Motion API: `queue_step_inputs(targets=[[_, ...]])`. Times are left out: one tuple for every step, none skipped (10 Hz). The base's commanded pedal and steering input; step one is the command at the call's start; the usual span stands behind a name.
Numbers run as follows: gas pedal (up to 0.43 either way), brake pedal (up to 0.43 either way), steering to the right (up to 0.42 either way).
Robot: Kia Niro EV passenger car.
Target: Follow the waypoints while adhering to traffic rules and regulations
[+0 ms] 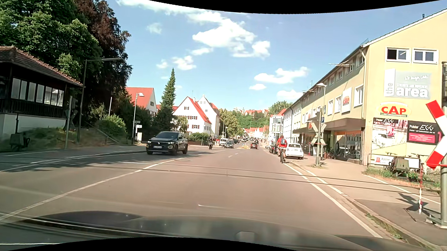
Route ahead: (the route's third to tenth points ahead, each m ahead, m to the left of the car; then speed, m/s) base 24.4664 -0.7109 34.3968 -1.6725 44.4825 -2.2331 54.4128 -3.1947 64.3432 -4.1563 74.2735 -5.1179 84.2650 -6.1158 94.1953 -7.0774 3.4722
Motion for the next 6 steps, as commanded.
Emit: queue_step_inputs(targets=[[0.000, 0.006, 0.043], [0.000, 0.006, 0.046], [0.000, 0.006, 0.058], [0.000, 0.006, 0.064], [0.000, 0.006, 0.067], [0.000, 0.006, 0.066]])
